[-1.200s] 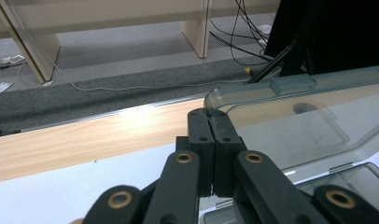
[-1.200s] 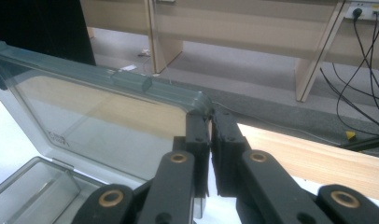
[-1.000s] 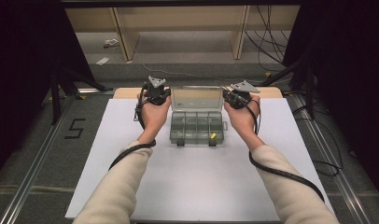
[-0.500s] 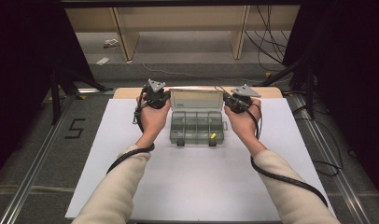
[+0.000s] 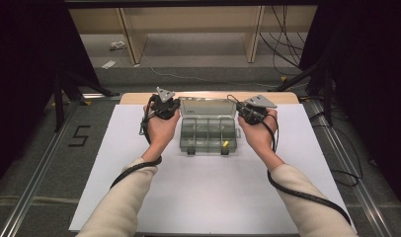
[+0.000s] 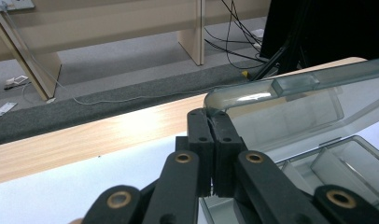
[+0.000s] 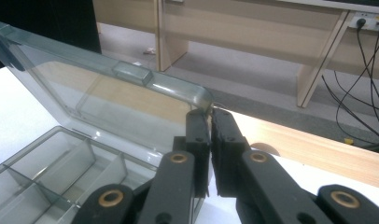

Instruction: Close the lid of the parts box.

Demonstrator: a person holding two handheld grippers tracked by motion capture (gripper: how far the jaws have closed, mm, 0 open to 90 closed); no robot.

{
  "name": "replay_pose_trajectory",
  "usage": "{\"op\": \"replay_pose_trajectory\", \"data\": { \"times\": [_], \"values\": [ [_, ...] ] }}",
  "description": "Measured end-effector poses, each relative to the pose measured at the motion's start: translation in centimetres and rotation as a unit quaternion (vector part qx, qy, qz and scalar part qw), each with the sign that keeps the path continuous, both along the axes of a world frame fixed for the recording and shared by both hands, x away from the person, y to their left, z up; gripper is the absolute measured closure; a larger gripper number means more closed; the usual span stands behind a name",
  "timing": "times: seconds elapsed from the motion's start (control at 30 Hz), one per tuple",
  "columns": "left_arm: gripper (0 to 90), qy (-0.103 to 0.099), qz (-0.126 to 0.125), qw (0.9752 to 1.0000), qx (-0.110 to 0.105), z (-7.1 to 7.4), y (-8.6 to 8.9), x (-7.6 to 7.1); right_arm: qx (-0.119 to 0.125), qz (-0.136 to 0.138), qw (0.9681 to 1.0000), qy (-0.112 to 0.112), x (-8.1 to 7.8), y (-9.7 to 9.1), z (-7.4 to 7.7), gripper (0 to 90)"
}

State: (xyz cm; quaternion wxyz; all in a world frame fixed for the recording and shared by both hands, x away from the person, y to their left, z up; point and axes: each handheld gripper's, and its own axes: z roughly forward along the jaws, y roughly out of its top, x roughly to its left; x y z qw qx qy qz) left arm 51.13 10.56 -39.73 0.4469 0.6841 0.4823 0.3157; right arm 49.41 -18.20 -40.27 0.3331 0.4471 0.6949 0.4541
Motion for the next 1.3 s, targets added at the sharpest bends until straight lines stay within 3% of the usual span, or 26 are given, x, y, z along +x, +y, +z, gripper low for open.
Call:
{"op": "replay_pose_trajectory", "data": {
  "times": [1.3],
  "values": [
    [87.7, -0.026, -0.022, 0.9987, 0.039, -1.2, 0.2, -2.3, -0.023, 0.017, 0.9995, -0.012, -2.4, -0.2, -1.0, 87.8]
  ]
}}
